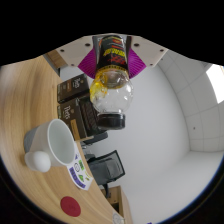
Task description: Pour water
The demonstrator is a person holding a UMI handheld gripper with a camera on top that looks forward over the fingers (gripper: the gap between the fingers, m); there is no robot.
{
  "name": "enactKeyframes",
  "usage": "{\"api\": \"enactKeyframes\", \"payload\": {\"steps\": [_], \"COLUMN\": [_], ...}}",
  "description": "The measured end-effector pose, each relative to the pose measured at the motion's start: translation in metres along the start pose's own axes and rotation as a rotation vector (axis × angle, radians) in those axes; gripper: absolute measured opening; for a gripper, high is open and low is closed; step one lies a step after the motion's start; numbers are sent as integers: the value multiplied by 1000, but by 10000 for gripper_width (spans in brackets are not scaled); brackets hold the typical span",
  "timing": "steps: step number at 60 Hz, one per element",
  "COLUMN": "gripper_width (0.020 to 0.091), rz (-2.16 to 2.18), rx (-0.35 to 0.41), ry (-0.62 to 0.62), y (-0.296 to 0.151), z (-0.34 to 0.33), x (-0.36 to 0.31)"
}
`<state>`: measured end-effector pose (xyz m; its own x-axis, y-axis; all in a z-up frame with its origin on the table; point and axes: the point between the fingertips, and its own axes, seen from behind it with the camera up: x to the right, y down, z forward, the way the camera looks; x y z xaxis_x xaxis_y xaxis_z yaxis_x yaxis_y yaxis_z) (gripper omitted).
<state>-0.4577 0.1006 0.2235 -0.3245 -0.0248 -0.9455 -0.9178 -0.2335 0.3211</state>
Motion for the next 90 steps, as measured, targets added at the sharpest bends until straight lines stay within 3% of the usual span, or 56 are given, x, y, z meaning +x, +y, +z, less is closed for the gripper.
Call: {"api": "enactKeyframes", "payload": {"steps": [21,38,49,61,67,74,90], "gripper_width": [373,373,375,375,374,373,375], "rz": [111,-561,-1168,-1648,-1788,-1832,-1840], "rx": [-12,-74,19,101,102,70,57], "ry": [73,109,134,317,401,489,534], "y": [-27,-42,-114,-216,-269,-292,-333], "z": [9,7,-14,-44,-63,-66,-76], "x": [40,-45,-118,-102,-60,-26,20]}}
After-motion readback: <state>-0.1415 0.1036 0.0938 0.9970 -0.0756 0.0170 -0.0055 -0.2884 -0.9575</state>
